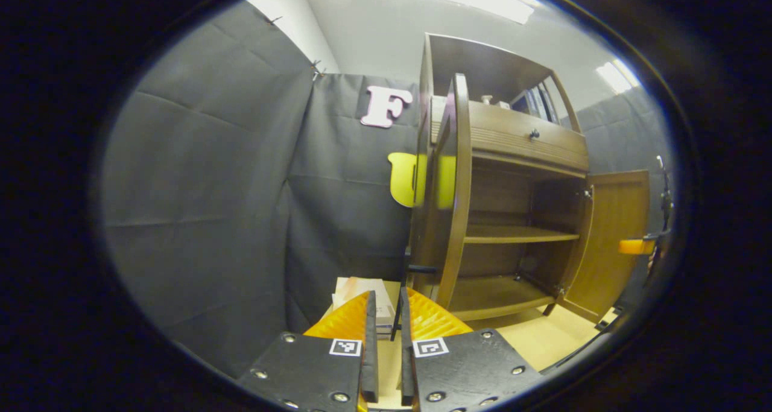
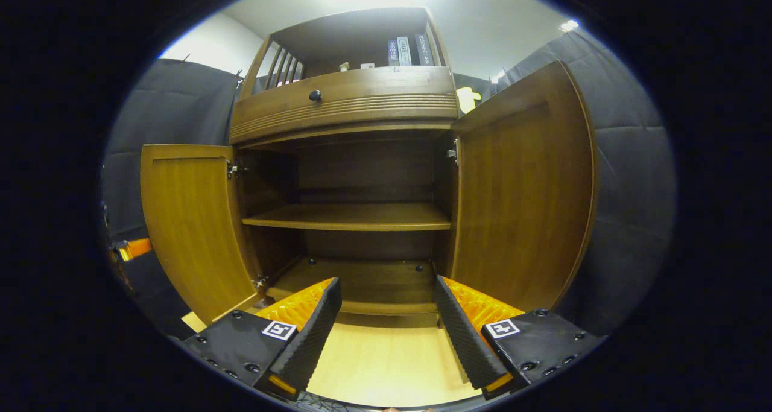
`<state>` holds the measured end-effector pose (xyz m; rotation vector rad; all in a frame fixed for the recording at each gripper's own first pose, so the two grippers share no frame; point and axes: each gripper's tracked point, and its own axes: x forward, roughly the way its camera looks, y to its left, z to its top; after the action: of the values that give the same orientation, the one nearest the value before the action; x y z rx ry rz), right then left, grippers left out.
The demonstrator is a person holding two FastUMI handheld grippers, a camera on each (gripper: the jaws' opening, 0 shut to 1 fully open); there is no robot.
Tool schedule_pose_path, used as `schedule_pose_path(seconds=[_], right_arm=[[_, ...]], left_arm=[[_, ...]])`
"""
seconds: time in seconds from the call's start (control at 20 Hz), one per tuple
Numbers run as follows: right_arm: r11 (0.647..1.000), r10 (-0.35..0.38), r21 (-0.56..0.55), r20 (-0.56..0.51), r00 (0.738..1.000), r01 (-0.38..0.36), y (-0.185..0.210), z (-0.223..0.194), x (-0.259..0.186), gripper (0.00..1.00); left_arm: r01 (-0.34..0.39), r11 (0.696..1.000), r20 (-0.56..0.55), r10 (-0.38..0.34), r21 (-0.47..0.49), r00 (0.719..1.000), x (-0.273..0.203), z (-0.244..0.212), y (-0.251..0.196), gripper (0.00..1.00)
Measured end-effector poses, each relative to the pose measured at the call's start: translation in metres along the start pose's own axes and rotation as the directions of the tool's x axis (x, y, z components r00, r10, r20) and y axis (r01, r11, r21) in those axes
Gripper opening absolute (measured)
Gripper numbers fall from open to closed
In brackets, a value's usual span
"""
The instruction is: Open the right door of the double-door shoe cabinet with the right hand, and open the left door with the left hand.
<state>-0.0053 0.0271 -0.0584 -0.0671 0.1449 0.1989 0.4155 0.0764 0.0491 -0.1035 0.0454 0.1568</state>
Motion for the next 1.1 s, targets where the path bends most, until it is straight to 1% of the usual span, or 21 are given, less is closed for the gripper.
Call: schedule_pose_path(seconds=[0.05,0.1,0.2,0.3,0.35,0.5,0.55,0.65,0.7,0.75,0.85,0.9,0.95,1.0,1.05,1.1], right_arm=[[1.000,-0.001,0.013,-0.006,1.000,0.001,-0.002,-0.002,-0.001,0.98],[0.999,0.002,0.034,-0.008,1.000,-0.002,-0.001,-0.002,-0.002,0.93],[0.998,0.007,0.057,0.008,1.000,-0.008,0.002,0.003,-0.003,0.93],[0.998,0.009,0.059,0.029,1.000,-0.011,0.003,0.009,-0.004,0.93],[0.998,0.015,0.059,0.035,0.999,-0.017,0.005,0.011,-0.004,0.93],[0.999,0.031,0.038,0.048,0.998,-0.033,0.005,0.020,-0.008,0.93],[0.999,0.032,0.036,0.053,0.998,-0.034,0.004,0.025,-0.009,0.93],[0.998,0.031,0.045,0.084,0.996,-0.035,0.000,0.040,-0.017,0.93],[0.999,0.023,0.041,0.110,0.994,-0.028,-0.003,0.050,-0.022,0.98],[0.999,0.019,0.036,0.127,0.992,-0.024,-0.005,0.055,-0.027,0.98],[0.999,0.007,0.032,0.141,0.990,-0.012,-0.008,0.063,-0.036,0.92],[0.999,0.002,0.041,0.139,0.990,-0.007,-0.009,0.064,-0.038,0.98],[0.998,0.011,0.055,0.131,0.991,-0.018,-0.006,0.062,-0.041,0.98],[0.998,0.027,0.058,0.121,0.992,-0.034,-0.002,0.057,-0.045,0.93],[0.998,0.030,0.050,0.107,0.994,-0.036,-0.001,0.051,-0.050,0.92],[0.999,0.030,0.037,0.094,0.995,-0.033,-0.002,0.047,-0.055,0.95]], left_arm=[[-0.026,1.000,0.008,0.026,-0.001,1.000,-0.002,0.002,0.004,0.15],[-0.036,0.999,0.017,0.036,-0.004,0.999,-0.003,0.005,0.004,0.16],[-0.052,0.999,0.053,0.052,0.009,0.997,-0.002,0.015,0.005,0.17],[-0.065,0.998,0.088,0.065,0.005,0.994,0.003,0.024,0.005,0.16],[-0.072,0.997,0.109,0.072,0.005,0.991,0.001,0.030,0.003,0.18],[-0.095,0.995,0.164,0.090,0.023,0.982,0.005,0.042,0.005,0.18],[-0.097,0.995,0.164,0.091,0.027,0.982,0.007,0.042,0.004,0.30],[-0.065,0.997,0.161,0.057,0.042,0.985,0.006,0.042,-0.005,0.53],[-0.043,0.998,0.158,0.035,0.050,0.987,0.008,0.042,-0.010,0.64],[-0.027,0.998,0.149,0.018,0.056,0.989,0.010,0.038,-0.014,0.76],[0.010,0.997,0.107,-0.017,0.071,0.994,0.006,0.030,-0.025,0.99],[0.028,0.996,0.088,-0.036,0.088,0.995,0.004,0.026,-0.030,0.99],[0.042,0.993,0.076,-0.050,0.110,0.996,0.003,0.023,-0.030,0.99],[0.053,0.990,0.072,-0.062,0.130,0.995,0.002,0.022,-0.031,0.99],[0.066,0.989,0.061,-0.075,0.135,0.995,0.005,0.020,-0.033,0.99],[0.086,0.989,0.042,-0.092,0.124,0.995,0.004,0.018,-0.035,0.99]])
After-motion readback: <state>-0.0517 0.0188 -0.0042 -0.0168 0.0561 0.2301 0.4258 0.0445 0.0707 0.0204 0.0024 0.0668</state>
